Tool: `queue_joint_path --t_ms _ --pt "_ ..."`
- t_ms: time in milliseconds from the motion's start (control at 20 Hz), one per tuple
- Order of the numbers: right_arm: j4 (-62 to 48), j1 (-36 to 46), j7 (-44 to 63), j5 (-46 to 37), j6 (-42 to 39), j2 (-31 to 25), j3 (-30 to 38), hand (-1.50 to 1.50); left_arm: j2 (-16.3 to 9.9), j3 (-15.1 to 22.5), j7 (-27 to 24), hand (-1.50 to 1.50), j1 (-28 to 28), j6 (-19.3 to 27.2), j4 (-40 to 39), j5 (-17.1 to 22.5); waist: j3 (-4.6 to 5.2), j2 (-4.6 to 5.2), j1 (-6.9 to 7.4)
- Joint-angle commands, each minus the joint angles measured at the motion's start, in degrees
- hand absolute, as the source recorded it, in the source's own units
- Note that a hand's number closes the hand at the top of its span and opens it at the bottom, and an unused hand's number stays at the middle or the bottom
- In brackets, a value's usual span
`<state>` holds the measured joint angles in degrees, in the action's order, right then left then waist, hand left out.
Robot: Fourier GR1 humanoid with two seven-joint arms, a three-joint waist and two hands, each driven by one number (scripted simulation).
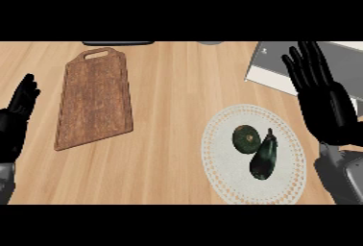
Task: Pick the squash from the placemat and place it in the tiered shelf
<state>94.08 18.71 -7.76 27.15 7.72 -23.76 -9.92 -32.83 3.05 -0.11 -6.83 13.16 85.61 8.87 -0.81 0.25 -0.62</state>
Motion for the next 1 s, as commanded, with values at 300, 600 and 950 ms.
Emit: queue_joint_path --t_ms 300,600,950 --pt "3.12 -3.76 1.54 10.39 20.17 16.38 13.35 -1.5 7.79 6.07 0.34 0.0 0.91 -1.56 -0.02 1.33 -1.53 -1.74 -5.64" --pt "-13.99 -20.9 1.12 -17.83 43.71 3.41 13.83 -1.5 11.1 9.32 0.49 0.0 0.28 -1.05 0.96 0.54 1.01 0.26 -4.76" --pt "0.47 -30.21 -19.38 -17.89 49.63 22.1 12.42 -1.5 14.4 11.64 1.22 0.0 -2.91 -1.28 -1.27 -2.05 0.78 -0.41 -0.61"
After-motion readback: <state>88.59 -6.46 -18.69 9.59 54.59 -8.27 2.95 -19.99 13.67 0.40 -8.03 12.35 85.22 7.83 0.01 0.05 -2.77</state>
